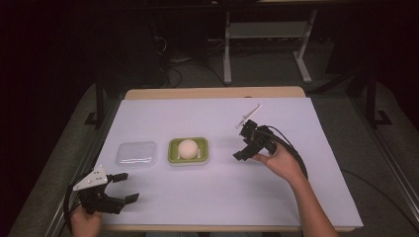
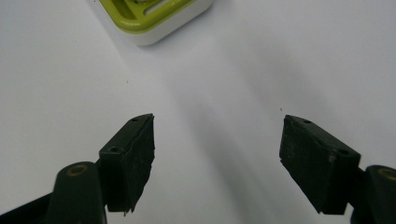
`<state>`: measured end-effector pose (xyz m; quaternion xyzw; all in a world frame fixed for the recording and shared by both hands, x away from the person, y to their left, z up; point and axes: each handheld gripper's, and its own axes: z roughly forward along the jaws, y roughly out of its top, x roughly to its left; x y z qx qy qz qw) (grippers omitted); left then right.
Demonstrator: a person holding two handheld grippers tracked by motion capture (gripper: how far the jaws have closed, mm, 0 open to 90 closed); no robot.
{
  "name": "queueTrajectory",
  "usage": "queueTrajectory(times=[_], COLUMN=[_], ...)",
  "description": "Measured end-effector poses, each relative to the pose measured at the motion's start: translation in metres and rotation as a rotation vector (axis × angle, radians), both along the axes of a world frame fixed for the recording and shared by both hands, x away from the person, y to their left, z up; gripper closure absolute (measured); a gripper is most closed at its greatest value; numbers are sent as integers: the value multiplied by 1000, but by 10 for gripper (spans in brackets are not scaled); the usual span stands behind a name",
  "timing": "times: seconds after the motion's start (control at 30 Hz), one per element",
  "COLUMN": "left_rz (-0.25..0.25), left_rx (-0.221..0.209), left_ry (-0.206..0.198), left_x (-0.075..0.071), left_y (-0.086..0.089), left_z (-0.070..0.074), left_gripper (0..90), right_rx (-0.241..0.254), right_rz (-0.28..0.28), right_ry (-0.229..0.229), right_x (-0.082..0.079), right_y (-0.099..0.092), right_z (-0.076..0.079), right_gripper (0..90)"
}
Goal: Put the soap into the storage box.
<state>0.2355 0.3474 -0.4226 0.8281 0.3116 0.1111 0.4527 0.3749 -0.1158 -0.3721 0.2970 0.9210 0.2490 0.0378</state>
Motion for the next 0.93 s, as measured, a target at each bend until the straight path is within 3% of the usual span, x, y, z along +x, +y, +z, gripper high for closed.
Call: queueTrajectory(times=[0.33,0.7,0.93], left_rz=[1,2,0], left_rx=[1,3,7], left_ry=[0,6,7], left_x=[0,1,2], left_y=[0,-1,-2], left_z=[0,-1,-3], left_gripper=[129,129,129], right_rx=[19,49,84], right_rz=[-43,-100,-148], right_ry=[-1,-8,-66], right_x=[-17,-48,-84], right_y=[-26,-61,-74], right_z=[-12,-32,-43], right_gripper=[263,257,225])
